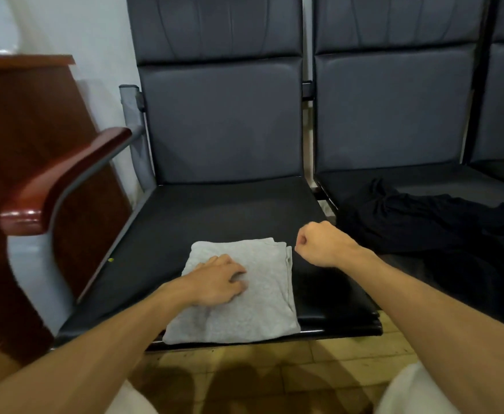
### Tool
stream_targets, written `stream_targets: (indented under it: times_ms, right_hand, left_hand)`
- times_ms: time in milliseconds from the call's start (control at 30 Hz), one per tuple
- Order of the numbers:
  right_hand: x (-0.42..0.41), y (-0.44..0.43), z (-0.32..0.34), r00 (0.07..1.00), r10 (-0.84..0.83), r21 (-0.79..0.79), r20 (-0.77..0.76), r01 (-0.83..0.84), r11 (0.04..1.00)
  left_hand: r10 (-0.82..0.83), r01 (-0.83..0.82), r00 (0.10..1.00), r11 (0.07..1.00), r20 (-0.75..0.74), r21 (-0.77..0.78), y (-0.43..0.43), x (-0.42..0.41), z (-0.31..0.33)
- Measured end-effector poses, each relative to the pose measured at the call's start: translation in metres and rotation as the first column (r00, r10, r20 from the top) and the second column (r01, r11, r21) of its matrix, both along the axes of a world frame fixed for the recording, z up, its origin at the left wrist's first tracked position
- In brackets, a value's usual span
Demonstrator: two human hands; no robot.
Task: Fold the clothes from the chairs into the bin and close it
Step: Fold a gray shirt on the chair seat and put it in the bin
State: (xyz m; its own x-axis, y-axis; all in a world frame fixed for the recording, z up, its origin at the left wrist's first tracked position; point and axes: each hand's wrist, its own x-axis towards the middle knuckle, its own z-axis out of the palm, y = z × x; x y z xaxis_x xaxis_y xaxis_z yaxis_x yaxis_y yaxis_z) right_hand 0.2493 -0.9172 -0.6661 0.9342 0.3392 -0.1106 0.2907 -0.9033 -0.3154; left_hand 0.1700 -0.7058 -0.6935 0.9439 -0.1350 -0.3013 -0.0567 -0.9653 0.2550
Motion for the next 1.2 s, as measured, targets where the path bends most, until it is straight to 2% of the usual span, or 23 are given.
stream_targets:
  times_ms: [100, 167, 267, 367, 433, 533, 633, 700, 767, 800, 867, 900, 933, 967, 1033, 1100, 1200]
  right_hand:
    - [0.000, 0.017, -0.004, 1.000, 0.000, -0.068, -0.029, -0.002, 0.998]
    - [0.000, 0.025, -0.007, 0.997, -0.003, -0.119, -0.080, -0.007, 0.993]
    - [-0.003, 0.035, -0.012, 0.988, -0.002, -0.164, -0.154, -0.024, 0.986]
    - [-0.007, 0.047, -0.020, 0.970, 0.023, -0.160, -0.242, -0.063, 0.985]
    - [-0.009, 0.056, -0.024, 0.957, 0.031, -0.118, -0.289, -0.068, 0.991]
    - [-0.010, 0.066, -0.029, 0.942, 0.043, -0.053, -0.333, -0.064, 0.996]
    - [-0.014, 0.067, -0.025, 0.944, 0.031, 0.061, -0.328, -0.012, 0.998]
    - [-0.017, 0.065, -0.022, 0.943, 0.021, 0.188, -0.332, 0.045, 0.981]
    - [-0.021, 0.061, -0.019, 0.944, 0.005, 0.304, -0.330, 0.101, 0.947]
    - [-0.022, 0.059, -0.019, 0.944, -0.004, 0.366, -0.329, 0.131, 0.921]
    - [-0.026, 0.055, -0.019, 0.950, -0.029, 0.474, -0.312, 0.182, 0.861]
    - [-0.028, 0.055, -0.018, 0.955, -0.043, 0.522, -0.293, 0.198, 0.830]
    - [-0.032, 0.055, -0.016, 0.959, -0.061, 0.569, -0.277, 0.214, 0.794]
    - [-0.035, 0.056, -0.014, 0.963, -0.078, 0.609, -0.256, 0.224, 0.761]
    - [-0.041, 0.057, -0.008, 0.976, -0.104, 0.651, -0.190, 0.204, 0.731]
    - [-0.048, 0.057, -0.001, 0.984, -0.133, 0.666, -0.122, 0.181, 0.723]
    - [-0.058, 0.061, 0.011, 0.984, -0.174, 0.700, -0.035, 0.148, 0.699]
  left_hand:
    - [0.165, -0.153, 0.985, 0.965, 0.039, -0.213, 0.030, -0.010, 0.006]
    - [0.317, -0.286, 0.942, 0.930, 0.109, -0.232, 0.053, -0.012, 0.008]
    - [0.508, -0.507, 0.845, 0.860, 0.167, -0.048, 0.078, -0.015, 0.006]
    - [0.587, -0.581, 0.810, 0.801, 0.003, 0.145, 0.086, -0.017, 0.002]
    - [0.576, -0.559, 0.814, 0.811, -0.070, 0.174, 0.085, -0.015, -0.001]
    - [0.547, -0.543, 0.831, 0.837, -0.103, 0.069, 0.079, -0.010, -0.002]
    - [0.566, -0.575, 0.818, 0.804, -0.101, -0.152, 0.066, -0.009, 0.003]
    - [0.618, -0.618, 0.779, 0.728, -0.107, -0.295, 0.057, -0.010, 0.008]
    - [0.673, -0.664, 0.722, 0.609, -0.159, -0.435, 0.053, -0.009, 0.010]
    - [0.691, -0.685, 0.687, 0.514, -0.223, -0.517, 0.052, -0.009, 0.012]
    - [0.668, -0.726, 0.614, 0.268, -0.421, -0.633, 0.051, -0.011, 0.019]
    - [0.629, -0.757, 0.570, 0.150, -0.530, -0.636, 0.050, -0.015, 0.024]
    - [0.587, -0.786, 0.533, 0.077, -0.610, -0.613, 0.048, -0.020, 0.029]
    - [0.553, -0.805, 0.509, 0.036, -0.659, -0.592, 0.045, -0.025, 0.035]
    - [0.493, -0.801, 0.517, -0.011, -0.700, -0.599, 0.037, -0.032, 0.043]
    - [0.481, -0.759, 0.565, -0.015, -0.670, -0.650, 0.033, -0.036, 0.048]
    - [0.547, -0.650, 0.613, -0.061, -0.570, -0.758, 0.036, -0.047, 0.061]
